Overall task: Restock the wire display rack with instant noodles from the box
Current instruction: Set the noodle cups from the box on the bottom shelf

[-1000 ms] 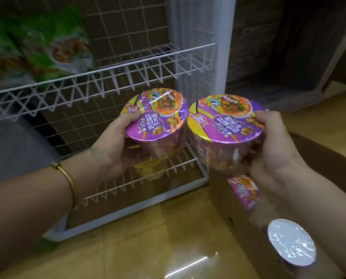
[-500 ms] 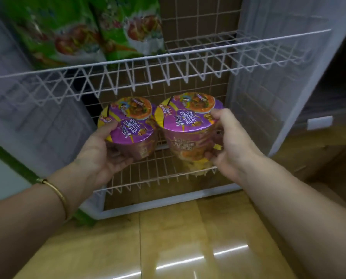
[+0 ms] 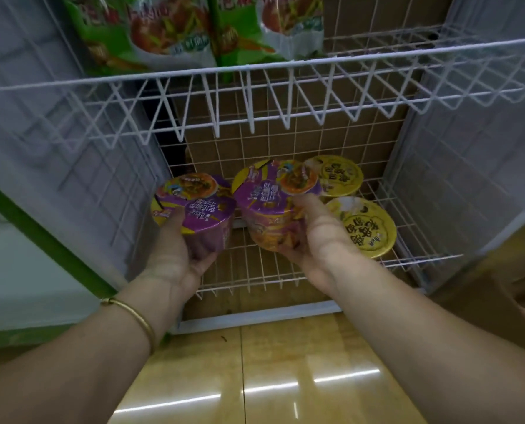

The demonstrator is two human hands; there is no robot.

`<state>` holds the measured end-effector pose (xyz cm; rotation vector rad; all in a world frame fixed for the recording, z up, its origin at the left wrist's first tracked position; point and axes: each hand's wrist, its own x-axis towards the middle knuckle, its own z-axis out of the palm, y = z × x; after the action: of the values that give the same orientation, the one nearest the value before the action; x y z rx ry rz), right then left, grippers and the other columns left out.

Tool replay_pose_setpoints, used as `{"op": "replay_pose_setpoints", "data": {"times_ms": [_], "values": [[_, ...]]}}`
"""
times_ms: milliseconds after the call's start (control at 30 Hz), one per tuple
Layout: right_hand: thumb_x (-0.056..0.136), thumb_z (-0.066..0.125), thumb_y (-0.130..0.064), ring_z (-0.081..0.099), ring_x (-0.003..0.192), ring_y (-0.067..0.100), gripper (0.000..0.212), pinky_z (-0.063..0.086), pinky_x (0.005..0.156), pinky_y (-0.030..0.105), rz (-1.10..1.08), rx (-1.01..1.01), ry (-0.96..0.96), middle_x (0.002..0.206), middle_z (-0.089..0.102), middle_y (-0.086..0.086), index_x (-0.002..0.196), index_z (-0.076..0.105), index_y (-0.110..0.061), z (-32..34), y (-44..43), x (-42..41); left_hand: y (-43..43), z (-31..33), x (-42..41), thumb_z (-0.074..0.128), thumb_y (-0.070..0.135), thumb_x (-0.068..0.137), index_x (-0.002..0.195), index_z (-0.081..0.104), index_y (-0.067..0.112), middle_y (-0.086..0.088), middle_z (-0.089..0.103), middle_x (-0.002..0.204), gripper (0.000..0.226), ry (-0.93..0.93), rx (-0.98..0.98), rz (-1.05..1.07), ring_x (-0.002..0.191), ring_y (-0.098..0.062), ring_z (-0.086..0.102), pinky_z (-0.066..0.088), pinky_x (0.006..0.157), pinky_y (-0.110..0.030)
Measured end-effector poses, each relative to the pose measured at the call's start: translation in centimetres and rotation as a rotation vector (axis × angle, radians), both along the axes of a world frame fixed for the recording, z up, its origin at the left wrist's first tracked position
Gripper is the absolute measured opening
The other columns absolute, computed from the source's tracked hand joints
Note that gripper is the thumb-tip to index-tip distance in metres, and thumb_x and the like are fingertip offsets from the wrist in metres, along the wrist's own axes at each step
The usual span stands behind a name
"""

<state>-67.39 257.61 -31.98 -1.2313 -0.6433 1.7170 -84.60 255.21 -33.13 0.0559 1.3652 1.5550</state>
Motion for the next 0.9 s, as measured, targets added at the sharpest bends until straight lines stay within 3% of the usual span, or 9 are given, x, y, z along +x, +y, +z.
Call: {"op": "replay_pose_setpoints", "data": {"times_ms": [100,267,367,500,567,667,733,900], "values": [[0.089,0.066,-0.041,0.071,0.097,0.021,0.041,0.060,0.079,0.042,-0.010,-0.049,0.032,0.112,0.073,0.004,0.125,0.059,-0.024,-1.6,0.7,-1.4,0.7,-1.1,-0.5,0.062,0.041,0.093,0.111,0.059,0.026,0.001,0.064,0.105,0.023,-0.016,-0.013,0.055,0.089,-0.015,0.059,0.050,0.097,-0.052],[0.093,0.060,-0.042,0.070,0.096,0.021,0.036,0.057,0.090,0.045,-0.023,-0.124,0.010,0.110,0.073,0.005,0.123,0.061,-0.022,-4.0,1.8,-3.3,2.1,-2.6,-1.1,0.060,0.040,0.095,0.089,0.059,0.029,0.003,0.065,0.094,0.013,-0.032,-0.055,0.083,0.086,-0.014,0.058,0.050,0.099,-0.050],[0.094,0.060,-0.037,0.071,0.100,0.026,0.032,0.056,0.094,0.049,-0.040,-0.134,0.022,0.108,0.075,0.009,0.119,0.065,-0.018,-4.8,2.2,-3.9,2.5,-3.2,-1.5,0.060,0.045,0.094,0.100,0.063,0.028,0.003,0.070,0.096,0.018,-0.008,-0.085,0.027,0.097,-0.014,0.064,0.053,0.095,-0.045],[0.098,0.056,-0.016,0.066,0.109,0.035,0.015,0.051,0.100,0.048,-0.077,-0.113,0.008,0.114,0.069,0.022,0.106,0.065,-0.006,-5.8,3.2,-3.8,3.1,-4.0,-1.9,0.060,0.048,0.092,0.111,0.059,0.029,0.000,0.070,0.109,0.027,0.021,-0.131,-0.024,0.104,-0.019,0.065,0.050,0.098,-0.047],[0.096,0.059,-0.015,0.067,0.100,0.027,0.009,0.053,0.097,0.046,-0.091,-0.116,-0.040,0.106,0.069,0.017,0.101,0.065,-0.013,-6.4,3.9,-4.1,3.3,-4.4,-2.0,0.062,0.049,0.091,0.120,0.058,0.028,-0.001,0.069,0.115,0.036,0.043,-0.143,-0.021,0.107,-0.020,0.065,0.052,0.096,-0.045],[0.096,0.060,-0.021,0.067,0.104,0.029,0.026,0.054,0.096,0.049,-0.095,-0.071,-0.141,0.113,0.069,0.013,0.121,0.062,-0.018,-7.2,4.9,-4.5,3.9,-4.3,-2.3,0.063,0.048,0.091,0.125,0.057,0.026,-0.002,0.069,0.115,0.041,0.049,-0.133,0.002,0.102,-0.017,0.066,0.056,0.088,-0.040],[0.099,0.056,-0.027,0.065,0.107,0.030,0.034,0.057,0.089,0.047,-0.078,-0.031,-0.170,0.121,0.066,0.011,0.133,0.055,-0.024,-7.2,5.3,-4.8,4.3,-4.0,-2.4,0.064,0.044,0.091,0.123,0.056,0.025,-0.004,0.067,0.116,0.038,0.021,-0.110,0.018,0.105,-0.018,0.063,0.055,0.093,-0.041],[0.103,0.050,-0.030,0.062,0.115,0.032,0.040,0.058,0.068,0.034,-0.052,0.016,-0.185,0.131,0.059,0.008,0.142,0.044,-0.028,-7.2,6.3,-5.4,4.9,-3.7,-2.9,0.058,0.022,0.094,0.125,0.059,0.020,-0.007,0.063,0.125,0.031,-0.066,-0.034,0.029,0.117,-0.023,0.058,0.049,0.102,-0.042]]}}
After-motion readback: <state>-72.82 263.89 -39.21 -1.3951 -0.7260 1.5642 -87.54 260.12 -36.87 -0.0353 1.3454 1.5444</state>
